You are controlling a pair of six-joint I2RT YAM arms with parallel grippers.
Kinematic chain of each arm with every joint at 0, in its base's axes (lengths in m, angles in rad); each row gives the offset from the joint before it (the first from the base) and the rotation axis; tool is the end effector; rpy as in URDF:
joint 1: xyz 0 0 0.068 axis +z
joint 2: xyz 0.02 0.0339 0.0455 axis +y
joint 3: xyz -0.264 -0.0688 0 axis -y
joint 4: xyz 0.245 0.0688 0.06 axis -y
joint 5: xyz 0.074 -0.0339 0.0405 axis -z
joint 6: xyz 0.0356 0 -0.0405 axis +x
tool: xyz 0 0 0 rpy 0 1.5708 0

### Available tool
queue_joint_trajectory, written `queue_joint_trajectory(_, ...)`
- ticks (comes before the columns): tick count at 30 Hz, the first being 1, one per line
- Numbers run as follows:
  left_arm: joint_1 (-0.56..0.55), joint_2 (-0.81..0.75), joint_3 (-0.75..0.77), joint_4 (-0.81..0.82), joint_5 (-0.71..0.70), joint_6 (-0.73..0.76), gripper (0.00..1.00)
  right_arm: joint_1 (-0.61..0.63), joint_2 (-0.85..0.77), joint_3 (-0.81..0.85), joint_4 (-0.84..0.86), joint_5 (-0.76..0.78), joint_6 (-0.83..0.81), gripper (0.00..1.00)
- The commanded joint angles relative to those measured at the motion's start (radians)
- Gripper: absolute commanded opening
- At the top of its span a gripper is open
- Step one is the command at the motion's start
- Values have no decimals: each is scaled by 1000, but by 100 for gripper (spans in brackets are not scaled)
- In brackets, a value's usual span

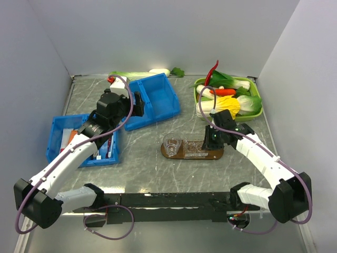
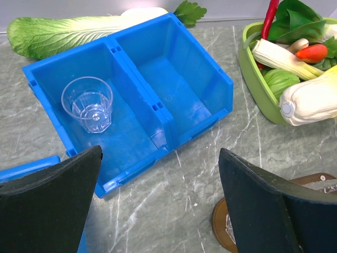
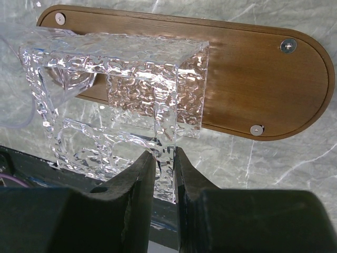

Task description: Prepare toiletry sets of a toothbrush and toothpaste on the tray

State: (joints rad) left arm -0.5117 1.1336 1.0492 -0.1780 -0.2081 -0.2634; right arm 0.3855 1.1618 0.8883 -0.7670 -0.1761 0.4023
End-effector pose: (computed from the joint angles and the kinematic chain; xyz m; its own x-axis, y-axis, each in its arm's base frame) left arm 0.2325 -0.1221 0.3636 -0.2978 -0.1249 -0.9464 0.2357 0.9511 -0.1997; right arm 0.2036 0.0894 0.2532 -0.9126 0.0457 -0.4062 -0.1032 0.9358 0.3371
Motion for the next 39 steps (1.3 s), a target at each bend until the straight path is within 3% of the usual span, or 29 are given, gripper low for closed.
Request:
queue_joint_trajectory(1,1,-20,3,31,-13,13,97,-7,-4,-14,52,-11,33,0)
queue_joint_trajectory(39,2,-32,2,28,-16,16,97,-7,52,-40,140,0,49,0)
